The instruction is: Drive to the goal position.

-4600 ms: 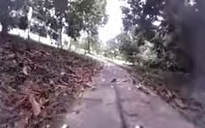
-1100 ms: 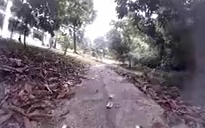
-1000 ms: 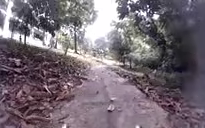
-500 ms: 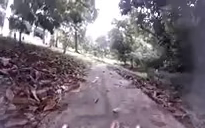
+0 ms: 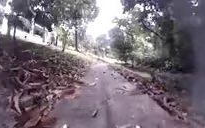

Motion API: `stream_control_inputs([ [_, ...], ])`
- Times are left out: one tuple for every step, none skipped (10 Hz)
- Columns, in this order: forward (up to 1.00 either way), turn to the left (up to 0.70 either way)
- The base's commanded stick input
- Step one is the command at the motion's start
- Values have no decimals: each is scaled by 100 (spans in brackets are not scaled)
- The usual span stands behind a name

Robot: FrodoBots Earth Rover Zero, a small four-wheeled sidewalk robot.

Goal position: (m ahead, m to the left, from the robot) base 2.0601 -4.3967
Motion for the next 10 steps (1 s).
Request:
stream_control_inputs([
  [70,6],
  [70,22],
  [70,30],
  [70,8],
  [70,9],
  [70,22],
  [70,24],
  [70,0],
  [70,0],
  [70,5],
])
